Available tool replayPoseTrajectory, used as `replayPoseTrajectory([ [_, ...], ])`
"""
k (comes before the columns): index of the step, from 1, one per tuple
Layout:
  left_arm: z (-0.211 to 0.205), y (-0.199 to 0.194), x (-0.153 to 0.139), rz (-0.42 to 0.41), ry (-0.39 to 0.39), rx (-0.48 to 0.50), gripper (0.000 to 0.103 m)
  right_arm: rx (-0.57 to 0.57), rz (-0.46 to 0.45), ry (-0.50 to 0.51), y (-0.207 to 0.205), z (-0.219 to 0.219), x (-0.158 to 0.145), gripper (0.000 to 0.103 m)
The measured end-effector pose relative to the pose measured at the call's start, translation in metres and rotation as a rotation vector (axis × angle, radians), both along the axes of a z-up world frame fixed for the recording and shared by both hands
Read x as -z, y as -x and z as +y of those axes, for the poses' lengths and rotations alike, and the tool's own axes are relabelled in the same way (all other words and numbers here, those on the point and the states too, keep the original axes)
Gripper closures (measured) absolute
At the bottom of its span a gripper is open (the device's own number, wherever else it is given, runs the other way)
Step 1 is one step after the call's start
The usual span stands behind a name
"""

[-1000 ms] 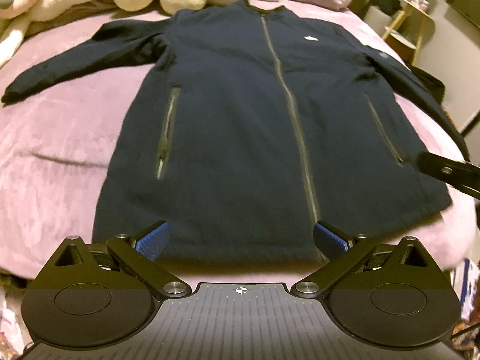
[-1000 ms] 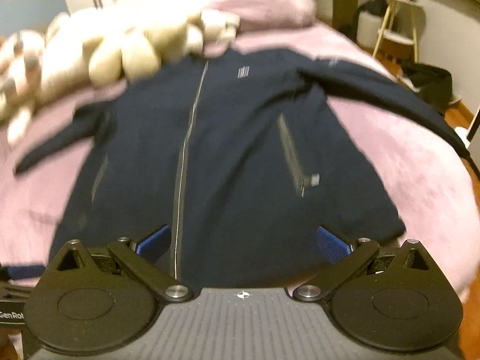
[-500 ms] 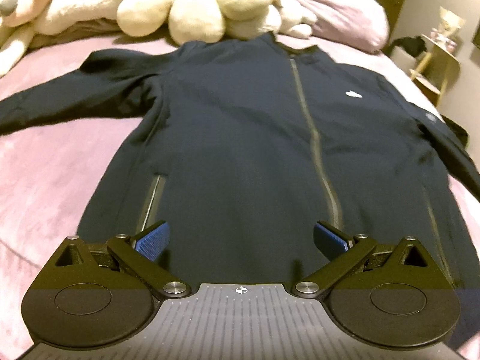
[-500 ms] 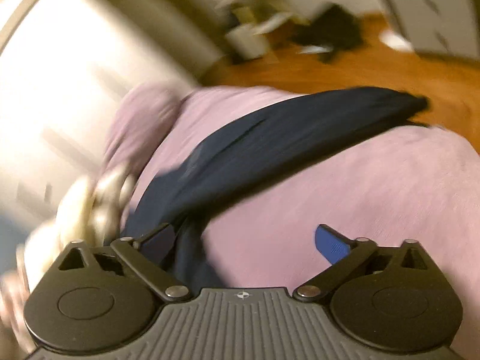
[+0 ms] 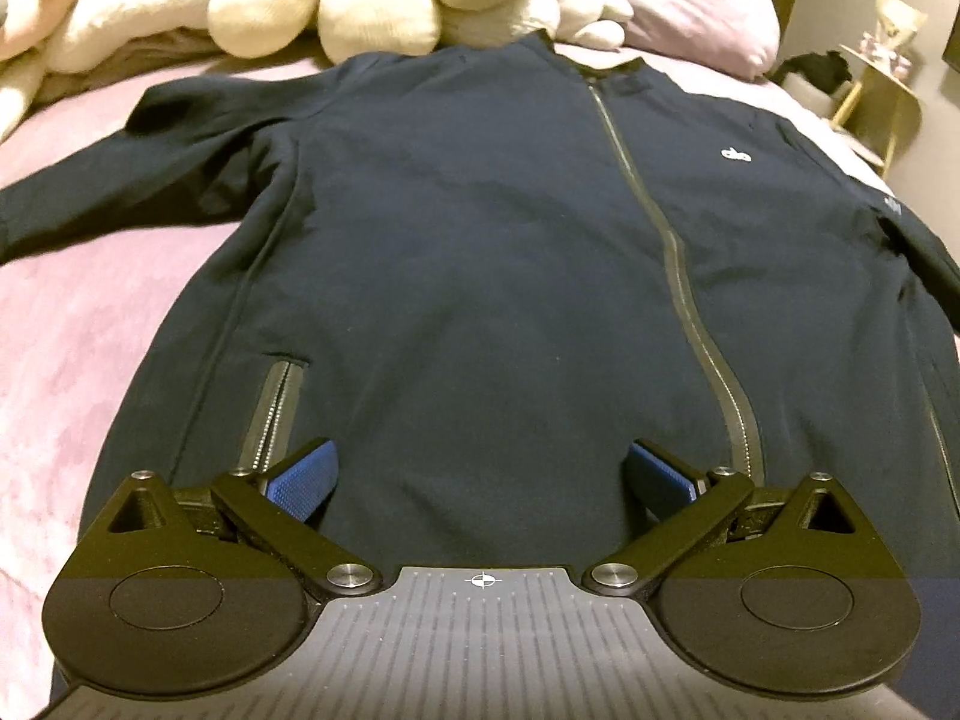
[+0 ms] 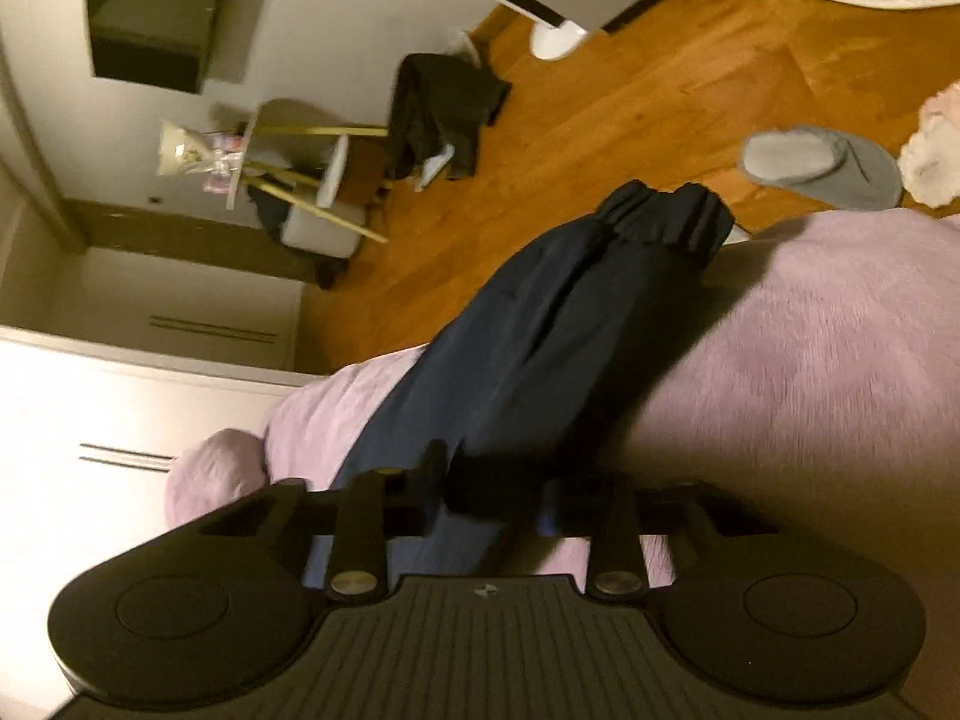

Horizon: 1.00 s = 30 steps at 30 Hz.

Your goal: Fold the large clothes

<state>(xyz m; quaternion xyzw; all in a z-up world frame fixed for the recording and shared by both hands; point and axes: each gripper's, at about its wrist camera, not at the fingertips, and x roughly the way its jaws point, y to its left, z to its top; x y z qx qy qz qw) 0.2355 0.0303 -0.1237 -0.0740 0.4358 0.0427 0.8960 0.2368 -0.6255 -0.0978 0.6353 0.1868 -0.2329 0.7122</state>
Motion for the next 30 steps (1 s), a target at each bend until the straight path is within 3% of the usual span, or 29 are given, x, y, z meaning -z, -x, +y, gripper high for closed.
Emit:
replayPoseTrajectory([
  [3, 0.000, -0.001, -0.002, 0.011, 0.000, 0.007, 0.000, -0.028, 0.028, 0.022, -0.008, -0.003, -0.007, 0.087],
  [5, 0.000, -0.001, -0.003, 0.017, -0.005, 0.009, 0.000, -0.067, 0.087, 0.152, -0.013, 0.002, -0.029, 0.089],
  [9, 0.006, -0.001, -0.011, 0.006, 0.033, -0.005, 0.000, -0.230, 0.205, 0.734, -0.042, 0.076, -0.106, 0.090],
  [12, 0.016, 0.001, -0.022, -0.032, 0.111, -0.040, 0.000, -0.463, 0.135, 1.112, -0.057, 0.168, -0.145, 0.089],
  [15, 0.024, 0.000, -0.034, -0.069, 0.159, -0.043, 0.000, -0.751, 0.036, 1.395, -0.060, 0.267, -0.144, 0.087],
  [18, 0.024, -0.006, -0.043, -0.086, 0.161, -0.008, 0.000, -1.006, 0.005, 1.583, -0.057, 0.349, -0.108, 0.084],
  [22, 0.017, -0.022, -0.053, -0.110, 0.205, 0.064, 0.000, -1.245, 0.107, 1.745, -0.057, 0.412, -0.050, 0.077],
  [23, 0.013, -0.031, -0.055, -0.104, 0.246, 0.099, 0.000, -1.267, 0.161, 1.771, -0.061, 0.418, -0.036, 0.076],
  [25, 0.004, -0.047, -0.056, -0.094, 0.314, 0.146, 0.000, -1.254, 0.160, 1.840, -0.058, 0.421, -0.027, 0.070],
  [27, -0.013, -0.066, -0.057, -0.095, 0.369, 0.200, 0.000, -1.237, 0.164, 1.814, -0.055, 0.419, -0.039, 0.046],
  [28, -0.023, -0.074, -0.057, -0.097, 0.382, 0.227, 0.000, -1.220, 0.139, 1.777, -0.051, 0.414, -0.048, 0.027],
  [29, -0.033, -0.084, -0.056, -0.098, 0.389, 0.248, 0.000, -1.199, 0.097, 1.719, -0.045, 0.407, -0.063, 0.017],
  [30, -0.045, -0.096, -0.054, -0.096, 0.412, 0.276, 0.000, -1.174, 0.052, 1.641, -0.037, 0.398, -0.077, 0.016],
])
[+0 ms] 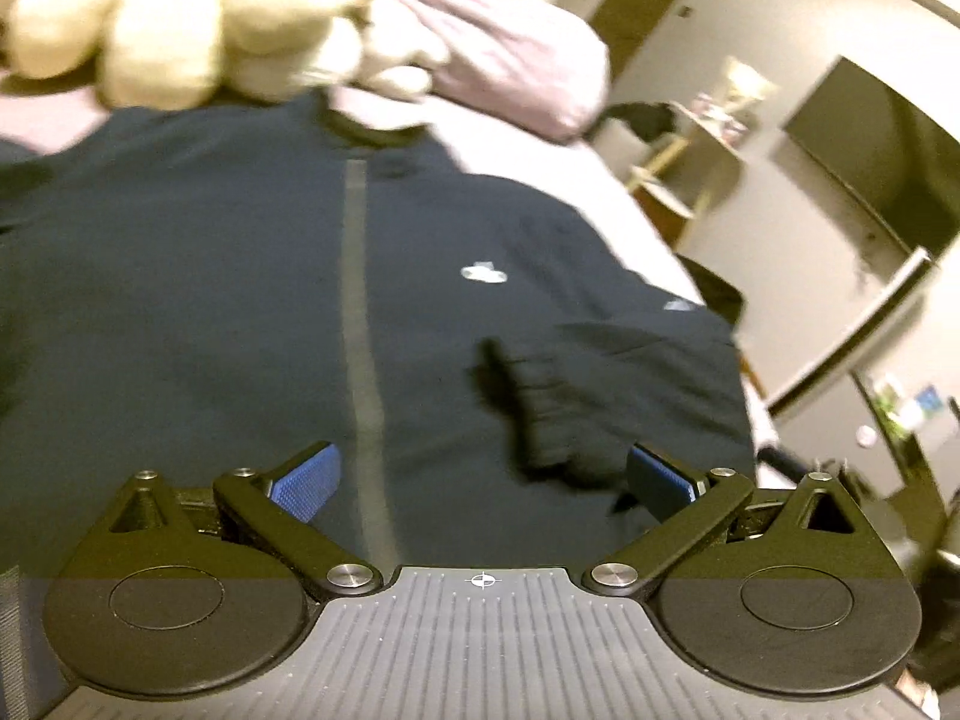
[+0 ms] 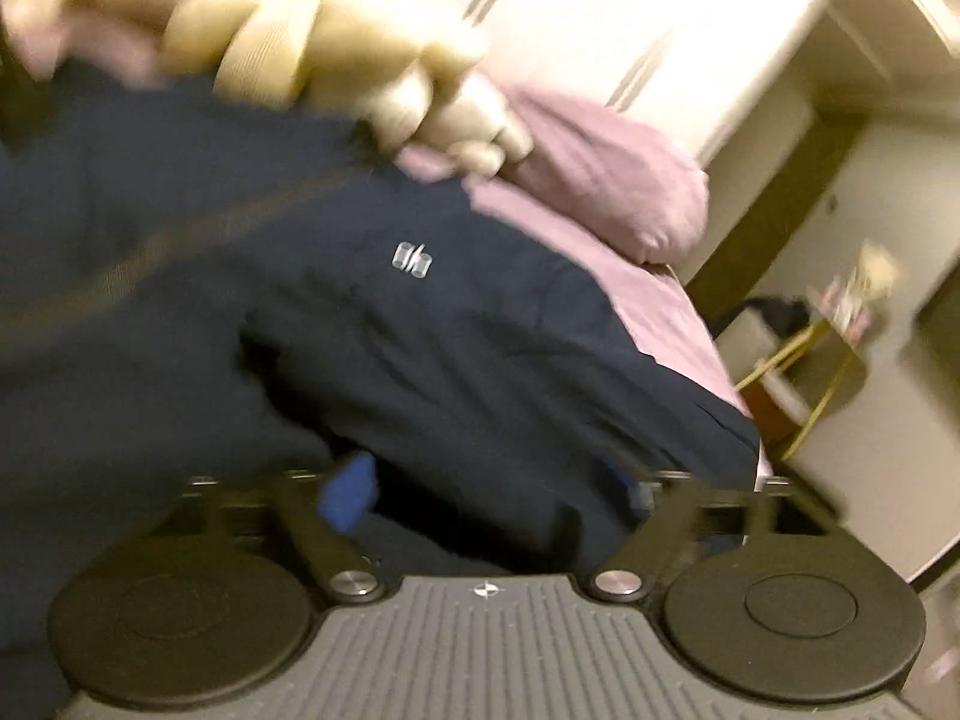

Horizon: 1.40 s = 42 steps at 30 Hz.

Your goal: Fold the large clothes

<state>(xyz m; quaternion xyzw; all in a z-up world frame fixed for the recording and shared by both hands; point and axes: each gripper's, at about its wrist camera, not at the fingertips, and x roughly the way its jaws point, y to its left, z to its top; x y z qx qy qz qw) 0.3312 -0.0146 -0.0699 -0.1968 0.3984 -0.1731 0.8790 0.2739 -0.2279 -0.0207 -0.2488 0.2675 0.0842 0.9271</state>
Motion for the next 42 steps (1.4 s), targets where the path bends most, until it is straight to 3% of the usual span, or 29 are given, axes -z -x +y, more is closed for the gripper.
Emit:
replayPoseTrajectory([
  [3, -0.025, -0.028, 0.013, 0.060, 0.083, 0.035, 0.001, 0.098, 0.030, -0.280, 0.013, -0.042, -0.023, 0.016],
  [4, -0.030, -0.036, 0.019, 0.079, 0.107, 0.042, 0.003, 0.131, 0.054, -0.384, 0.017, -0.058, -0.028, 0.021],
  [6, -0.042, -0.053, 0.031, 0.125, 0.124, 0.032, 0.023, 0.195, 0.120, -0.620, 0.028, -0.090, -0.024, 0.041],
  [8, -0.050, -0.068, 0.045, 0.187, 0.139, 0.026, 0.029, 0.257, 0.204, -0.828, 0.032, -0.118, -0.010, 0.061],
  [11, -0.059, -0.084, 0.060, 0.258, 0.144, -0.003, 0.046, 0.324, 0.286, -1.000, 0.035, -0.142, 0.024, 0.063],
  [14, -0.059, -0.091, 0.067, 0.289, 0.158, -0.045, 0.064, 0.360, 0.320, -1.039, 0.038, -0.146, 0.043, 0.064],
  [16, -0.057, -0.092, 0.069, 0.293, 0.170, -0.059, 0.069, 0.358, 0.307, -1.058, 0.041, -0.147, 0.047, 0.064],
  [19, -0.054, -0.090, 0.058, 0.243, 0.136, -0.047, 0.080, 0.355, 0.289, -1.052, 0.041, -0.143, 0.048, 0.064],
  [20, -0.052, -0.089, 0.054, 0.227, 0.129, -0.044, 0.090, 0.356, 0.284, -1.051, 0.040, -0.141, 0.048, 0.064],
  [22, -0.044, -0.090, 0.038, 0.205, 0.128, -0.051, 0.091, 0.362, 0.275, -1.050, 0.040, -0.141, 0.045, 0.064],
  [28, 0.014, -0.082, -0.018, 0.023, -0.049, -0.119, 0.092, 0.378, 0.244, -1.049, 0.049, -0.151, 0.034, 0.064],
  [32, 0.057, -0.079, -0.033, -0.052, -0.296, -0.236, 0.092, 0.373, 0.237, -1.069, 0.043, -0.155, 0.027, 0.064],
  [35, 0.076, -0.083, -0.026, -0.026, -0.364, -0.292, 0.092, 0.357, 0.240, -1.074, 0.029, -0.149, 0.021, 0.064],
  [37, 0.084, -0.082, -0.019, 0.007, -0.360, -0.304, 0.092, 0.327, 0.243, -1.084, 0.015, -0.140, 0.015, 0.064],
  [42, 0.096, -0.083, -0.017, 0.030, -0.234, -0.306, 0.092, 0.271, 0.281, -1.121, -0.030, -0.107, 0.013, 0.060],
])
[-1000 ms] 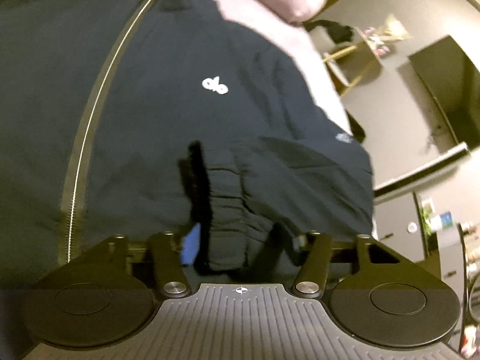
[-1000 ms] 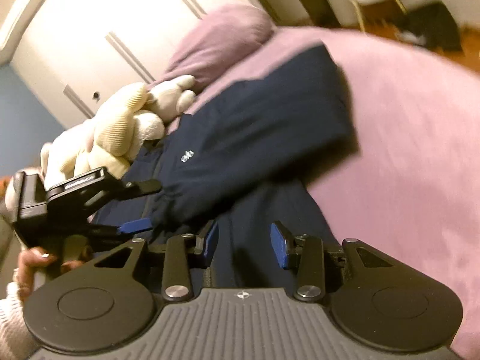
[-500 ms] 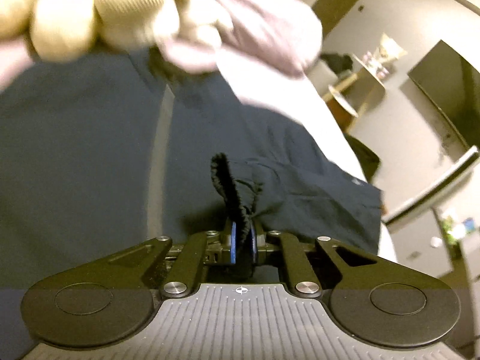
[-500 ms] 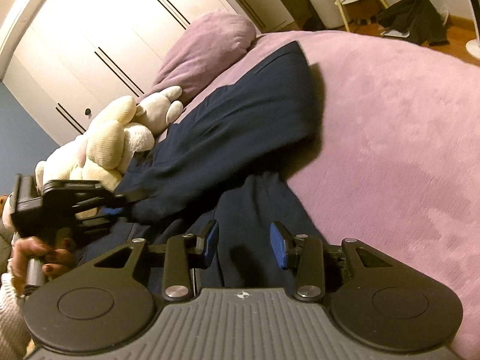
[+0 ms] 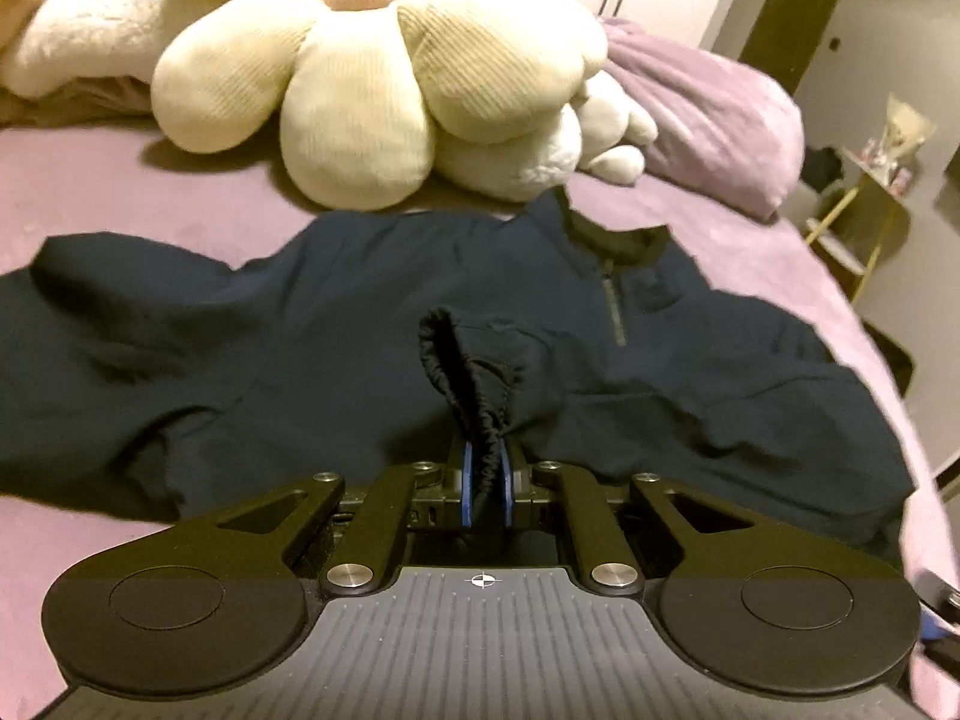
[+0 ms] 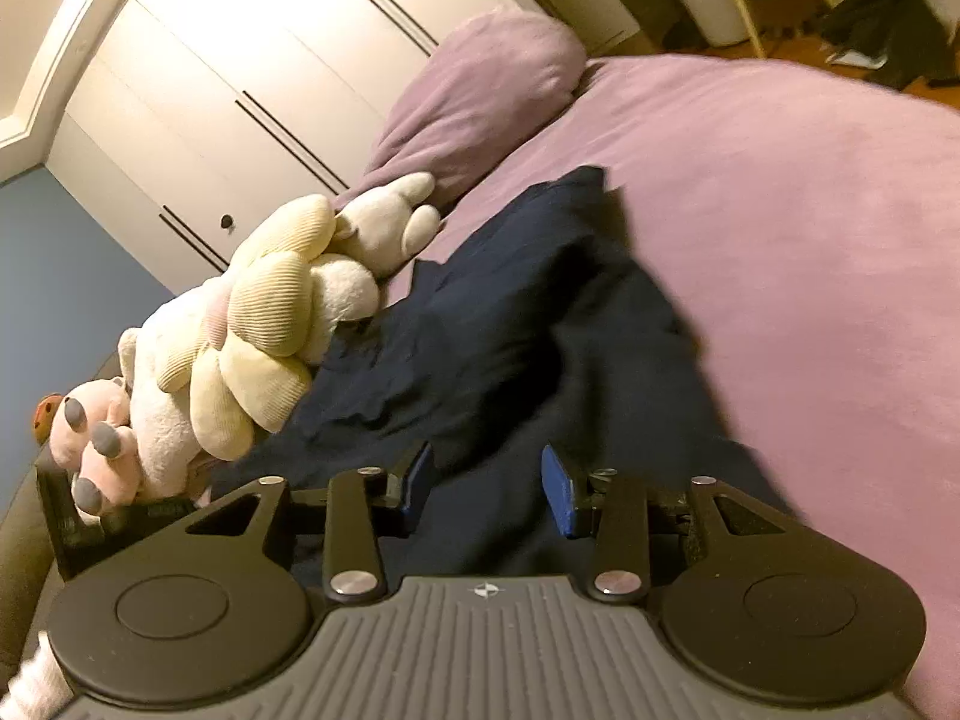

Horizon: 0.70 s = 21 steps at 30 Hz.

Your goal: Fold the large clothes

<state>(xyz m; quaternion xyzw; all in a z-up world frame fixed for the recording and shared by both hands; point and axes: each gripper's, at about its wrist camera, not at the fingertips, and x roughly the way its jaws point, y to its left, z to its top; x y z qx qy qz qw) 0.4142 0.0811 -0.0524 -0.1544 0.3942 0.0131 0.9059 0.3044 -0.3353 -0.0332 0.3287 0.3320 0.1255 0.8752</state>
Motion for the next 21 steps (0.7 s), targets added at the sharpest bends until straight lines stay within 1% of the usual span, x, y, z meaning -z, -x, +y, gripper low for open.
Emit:
replayPoseTrajectory([
  [1, -0.002, 0.000, -0.002, -0.007, 0.004, 0.008, 0.092, 0.002, 0.015, -0.021, -0.010, 0.004, 0.002, 0.055],
  [2, -0.003, -0.002, -0.007, -0.019, 0.022, 0.021, 0.092, 0.007, 0.036, -0.054, -0.020, 0.007, 0.005, 0.047],
  [3, -0.004, -0.001, -0.012, -0.032, 0.053, 0.031, 0.092, 0.014, 0.064, -0.108, -0.030, 0.008, 0.012, 0.044],
  [5, 0.000, -0.003, -0.026, -0.060, 0.142, 0.034, 0.092, 0.045, 0.114, -0.209, -0.047, 0.009, 0.025, 0.033],
  [7, 0.004, -0.003, -0.035, -0.086, 0.201, 0.032, 0.092, 0.097, 0.144, -0.302, -0.058, 0.006, 0.039, 0.030],
  [9, 0.008, -0.005, -0.043, -0.110, 0.246, 0.030, 0.092, 0.148, 0.139, -0.364, -0.066, 0.002, 0.045, 0.028],
  [10, 0.008, -0.006, -0.045, -0.117, 0.253, 0.027, 0.092, 0.174, 0.133, -0.374, -0.070, 0.000, 0.045, 0.027],
  [12, 0.008, -0.009, -0.046, -0.127, 0.240, 0.027, 0.092, 0.214, 0.141, -0.363, -0.080, -0.004, 0.046, 0.027],
  [13, 0.008, -0.010, -0.045, -0.133, 0.227, 0.026, 0.092, 0.226, 0.156, -0.354, -0.086, -0.006, 0.047, 0.030],
  [15, 0.006, -0.012, -0.041, -0.135, 0.199, 0.028, 0.093, 0.243, 0.208, -0.338, -0.099, -0.010, 0.050, 0.056],
  [16, 0.003, -0.014, -0.038, -0.135, 0.180, 0.033, 0.093, 0.238, 0.234, -0.315, -0.105, -0.013, 0.050, 0.081],
  [17, 0.000, -0.013, -0.036, -0.139, 0.152, 0.041, 0.093, 0.236, 0.248, -0.289, -0.109, -0.016, 0.048, 0.087],
  [18, -0.006, -0.015, -0.032, -0.140, 0.106, 0.050, 0.093, 0.253, 0.230, -0.250, -0.108, -0.019, 0.041, 0.087],
  [19, -0.012, -0.017, -0.027, -0.140, 0.069, 0.059, 0.093, 0.276, 0.177, -0.206, -0.102, -0.023, 0.033, 0.088],
  [20, -0.019, -0.022, -0.019, -0.133, 0.026, 0.067, 0.093, 0.303, 0.110, -0.137, -0.094, -0.026, 0.023, 0.088],
  [21, -0.025, -0.024, -0.012, -0.124, -0.007, 0.068, 0.093, 0.327, 0.053, -0.046, -0.087, -0.027, 0.015, 0.088],
])
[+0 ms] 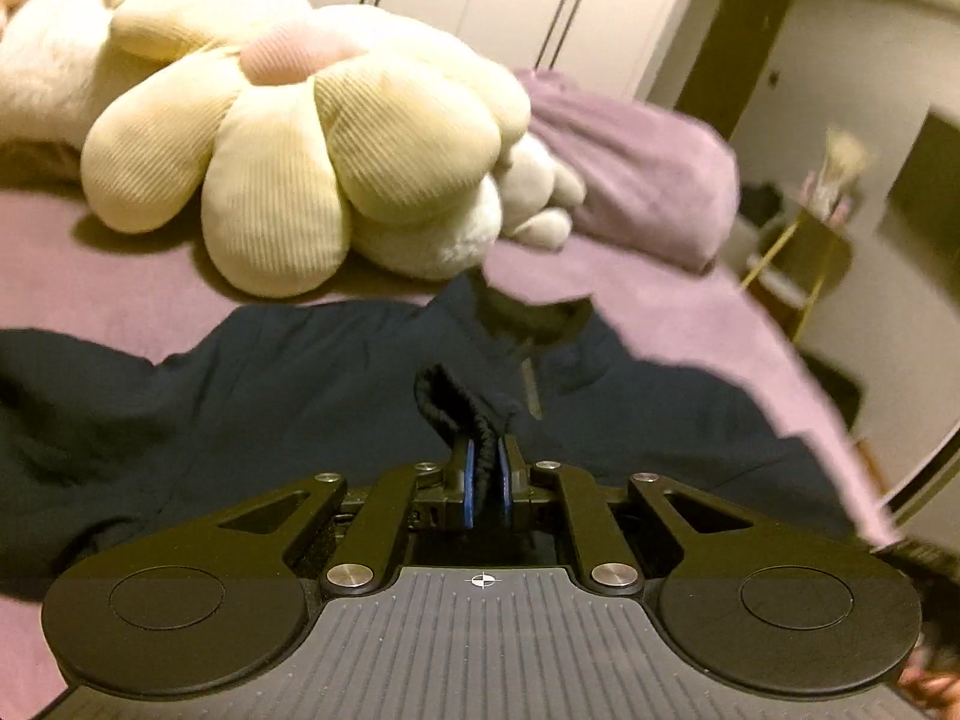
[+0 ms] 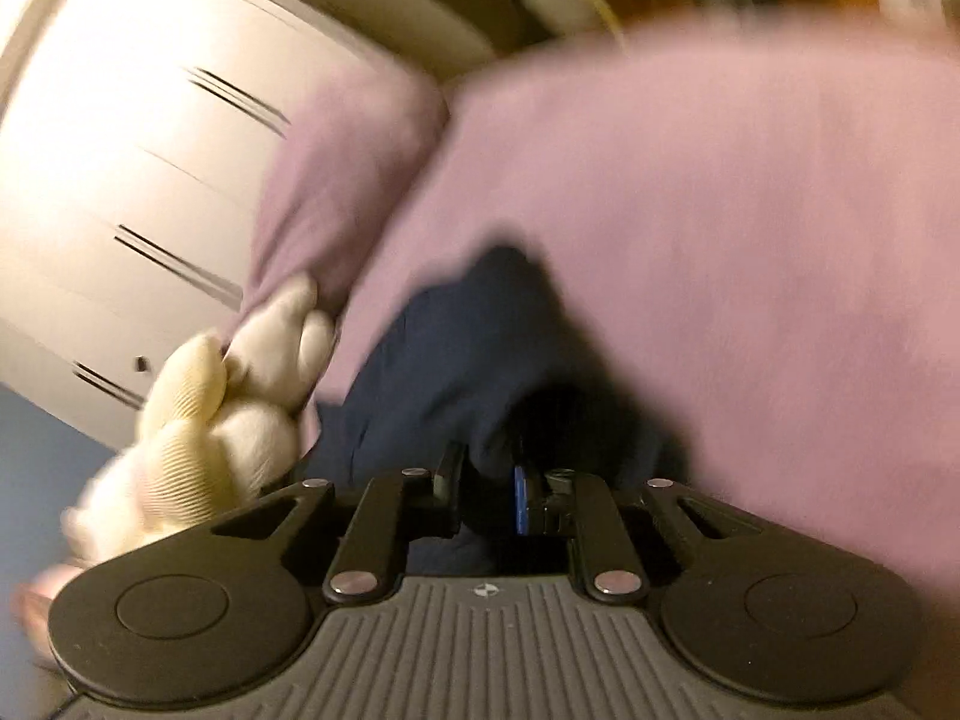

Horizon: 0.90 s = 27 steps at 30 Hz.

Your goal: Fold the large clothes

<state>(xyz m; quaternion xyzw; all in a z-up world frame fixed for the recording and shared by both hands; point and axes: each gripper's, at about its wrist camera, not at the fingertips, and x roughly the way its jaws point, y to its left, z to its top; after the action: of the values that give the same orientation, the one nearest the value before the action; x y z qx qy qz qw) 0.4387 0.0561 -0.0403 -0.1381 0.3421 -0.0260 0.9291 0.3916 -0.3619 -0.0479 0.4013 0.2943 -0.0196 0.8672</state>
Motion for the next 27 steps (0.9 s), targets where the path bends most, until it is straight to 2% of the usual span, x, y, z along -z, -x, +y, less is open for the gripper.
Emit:
replayPoseTrajectory([
  [2, -0.010, -0.007, 0.018, 0.025, -0.056, -0.007, 0.093, 0.020, -0.001, 0.140, 0.006, 0.001, -0.003, 0.087],
  [5, -0.017, -0.012, 0.039, 0.059, -0.131, -0.015, 0.093, -0.005, 0.061, 0.218, 0.001, 0.000, 0.012, 0.087],
  [7, -0.016, -0.013, 0.049, 0.068, -0.150, -0.027, 0.092, -0.025, 0.043, 0.290, 0.003, 0.004, 0.015, 0.086],
  [10, -0.012, -0.013, 0.048, 0.051, -0.154, -0.049, 0.093, -0.048, 0.038, 0.375, 0.002, 0.015, 0.015, 0.084],
  [12, -0.010, -0.014, 0.042, 0.022, -0.194, -0.077, 0.093, -0.063, 0.030, 0.422, -0.001, 0.024, 0.008, 0.081],
  [14, -0.009, -0.018, 0.043, 0.021, -0.241, -0.101, 0.091, -0.076, -0.023, 0.395, 0.001, 0.025, 0.001, 0.081],
  [16, -0.011, -0.023, 0.049, 0.060, -0.293, -0.085, 0.083, -0.089, -0.052, 0.341, 0.002, 0.027, 0.000, 0.080],
  [17, -0.011, -0.022, 0.053, 0.079, -0.324, -0.079, 0.076, -0.104, -0.032, 0.348, -0.001, 0.030, 0.004, 0.077],
  [18, -0.010, -0.018, 0.054, 0.076, -0.335, -0.080, 0.065, -0.127, -0.008, 0.375, -0.004, 0.035, 0.008, 0.076],
  [19, -0.007, -0.013, 0.053, 0.068, -0.331, -0.081, 0.057, -0.157, 0.008, 0.404, -0.006, 0.039, 0.011, 0.075],
  [20, -0.001, -0.005, 0.052, 0.059, -0.308, -0.083, 0.043, -0.175, 0.010, 0.425, -0.006, 0.041, 0.010, 0.071],
  [21, 0.003, 0.002, 0.050, 0.048, -0.279, -0.083, 0.041, -0.200, 0.012, 0.434, -0.002, 0.042, 0.005, 0.065],
  [22, 0.007, 0.009, 0.048, 0.040, -0.251, -0.079, 0.041, -0.226, 0.020, 0.431, 0.003, 0.041, 0.000, 0.045],
  [23, 0.009, 0.016, 0.046, 0.036, -0.230, -0.073, 0.041, -0.243, 0.025, 0.424, 0.009, 0.040, -0.005, 0.036],
  [27, 0.006, 0.021, 0.047, 0.053, -0.170, -0.038, 0.041, -0.251, -0.069, 0.477, 0.045, 0.040, -0.032, 0.036],
])
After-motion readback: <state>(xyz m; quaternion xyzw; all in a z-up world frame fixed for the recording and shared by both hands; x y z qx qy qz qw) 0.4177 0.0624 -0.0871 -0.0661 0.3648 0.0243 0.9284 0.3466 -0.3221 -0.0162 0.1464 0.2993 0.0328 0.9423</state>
